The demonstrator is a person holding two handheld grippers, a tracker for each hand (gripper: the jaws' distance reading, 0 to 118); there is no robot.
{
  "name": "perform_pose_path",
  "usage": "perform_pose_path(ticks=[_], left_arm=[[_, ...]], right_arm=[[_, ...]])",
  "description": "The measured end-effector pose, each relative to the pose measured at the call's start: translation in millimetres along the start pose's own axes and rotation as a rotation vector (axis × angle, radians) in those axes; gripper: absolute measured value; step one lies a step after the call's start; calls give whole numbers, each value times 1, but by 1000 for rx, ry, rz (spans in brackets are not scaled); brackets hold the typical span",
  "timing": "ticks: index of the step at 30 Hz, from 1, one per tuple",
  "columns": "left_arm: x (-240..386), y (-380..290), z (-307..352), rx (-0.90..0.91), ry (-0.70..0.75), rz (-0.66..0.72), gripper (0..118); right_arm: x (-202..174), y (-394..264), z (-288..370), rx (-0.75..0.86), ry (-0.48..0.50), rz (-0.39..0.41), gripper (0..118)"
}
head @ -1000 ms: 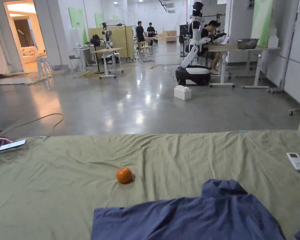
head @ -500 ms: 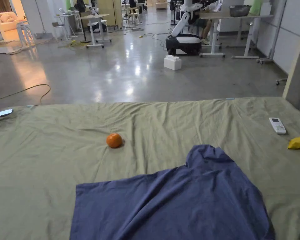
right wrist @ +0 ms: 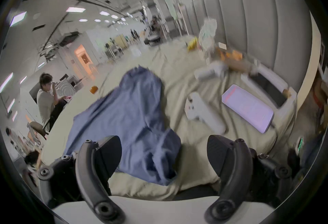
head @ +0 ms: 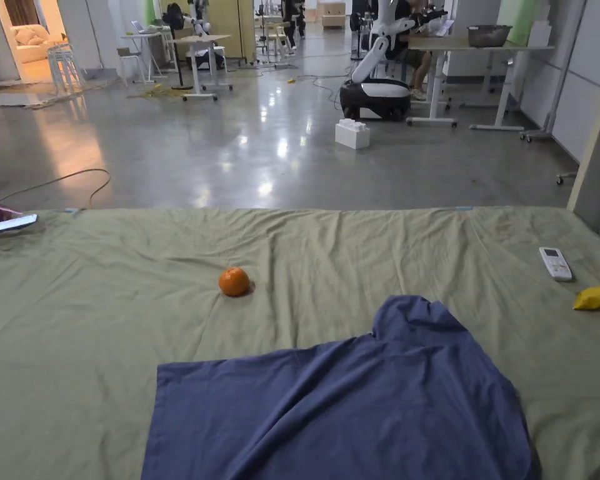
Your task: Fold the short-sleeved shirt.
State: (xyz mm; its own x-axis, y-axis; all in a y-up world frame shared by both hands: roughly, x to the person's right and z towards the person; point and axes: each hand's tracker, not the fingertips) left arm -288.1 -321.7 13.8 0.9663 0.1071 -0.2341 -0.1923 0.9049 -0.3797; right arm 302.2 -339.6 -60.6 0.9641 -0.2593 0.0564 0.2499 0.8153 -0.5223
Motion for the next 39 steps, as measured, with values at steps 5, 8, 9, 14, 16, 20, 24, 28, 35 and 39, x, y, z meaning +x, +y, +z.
perform_pose_path(ticks=[5, 8, 9, 14, 16, 20, 24, 28, 35, 39], left_arm=[[52, 47, 66, 250, 53, -70, 90], [74, 56, 83, 354, 19, -118, 89], [80, 59, 89, 383, 6, -134, 89], [105, 66, 106, 399, -13, -203, 75], [110, 65, 108, 398, -22, -210, 37], [115, 62, 111, 371, -123, -190, 0], [119, 57, 106, 332, -121, -205, 0], [124, 55, 103, 325, -130, -222, 0], [103, 50, 85, 231, -143, -201, 0], [73, 35, 58, 136, -137, -158, 0]], right_arm=[[-57, 29, 53, 316, 99, 171, 114], [-94, 40, 65, 349, 117, 227, 114], [-103, 41, 70, 352, 124, 238, 113], [-136, 49, 88, 450, 176, 321, 97], [-139, 52, 94, 444, 193, 309, 64], [-144, 51, 98, 441, 166, 301, 6], [-145, 49, 97, 416, 119, 281, 0], [-146, 51, 100, 454, 95, 311, 0], [-132, 47, 93, 387, 121, 248, 0], [-119, 35, 84, 287, 102, 183, 0]])
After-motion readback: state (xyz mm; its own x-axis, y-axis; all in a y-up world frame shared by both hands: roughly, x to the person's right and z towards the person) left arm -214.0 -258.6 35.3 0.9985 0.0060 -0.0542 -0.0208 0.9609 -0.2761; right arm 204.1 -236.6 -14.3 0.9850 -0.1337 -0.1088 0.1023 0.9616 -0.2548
